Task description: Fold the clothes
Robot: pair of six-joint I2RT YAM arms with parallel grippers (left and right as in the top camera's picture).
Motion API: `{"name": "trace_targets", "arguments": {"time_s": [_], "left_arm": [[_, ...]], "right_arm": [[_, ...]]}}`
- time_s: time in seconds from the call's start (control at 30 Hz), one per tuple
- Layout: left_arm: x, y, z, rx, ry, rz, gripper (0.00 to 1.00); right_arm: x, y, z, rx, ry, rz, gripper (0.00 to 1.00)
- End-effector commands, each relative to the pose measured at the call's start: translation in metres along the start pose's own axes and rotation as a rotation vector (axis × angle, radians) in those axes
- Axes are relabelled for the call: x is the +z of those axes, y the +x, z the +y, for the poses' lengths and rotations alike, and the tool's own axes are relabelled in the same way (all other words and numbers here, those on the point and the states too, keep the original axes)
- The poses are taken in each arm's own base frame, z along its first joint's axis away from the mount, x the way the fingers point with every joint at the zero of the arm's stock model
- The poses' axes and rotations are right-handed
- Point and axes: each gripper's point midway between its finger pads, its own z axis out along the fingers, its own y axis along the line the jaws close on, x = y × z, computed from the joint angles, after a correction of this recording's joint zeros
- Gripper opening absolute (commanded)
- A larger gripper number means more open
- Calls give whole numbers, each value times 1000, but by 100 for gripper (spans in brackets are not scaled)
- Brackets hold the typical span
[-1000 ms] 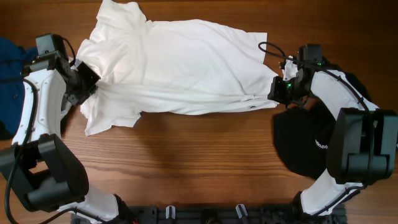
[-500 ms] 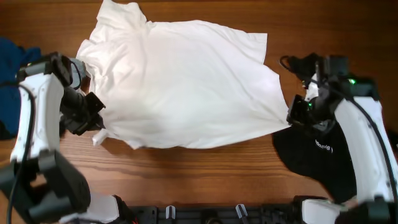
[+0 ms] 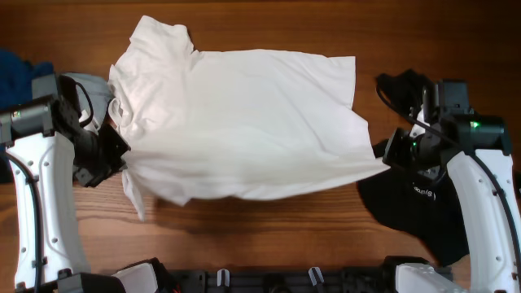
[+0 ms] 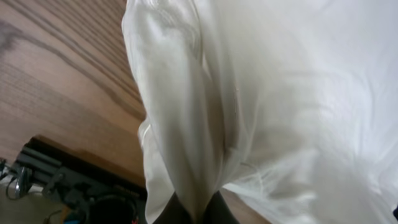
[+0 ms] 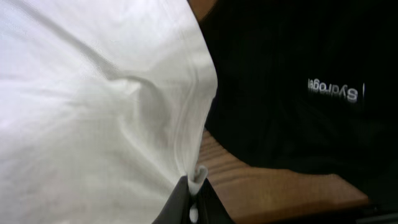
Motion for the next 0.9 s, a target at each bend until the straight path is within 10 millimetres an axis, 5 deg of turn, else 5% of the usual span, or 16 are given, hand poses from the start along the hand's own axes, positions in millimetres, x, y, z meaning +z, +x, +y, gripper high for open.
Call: {"name": "trace_targets", "arguments": {"time_s": [0.0,0.37,0.63,0.87], "left_arm": [[17,-12,1,-17,-10,-30,4],[89,-87,-31,-35,70,-102,4],[130,-115,-49,-26,135,-102,4],[133,-127,-54,-19,154,-140,4]], "right_arm": [[21,-18,3,-4,18,11,4],[108,-88,27,-68,-34,-39,4],[133,-111,34,-73,-53,-91,4],[135,-122,37,-78,-67,-129,5]]}}
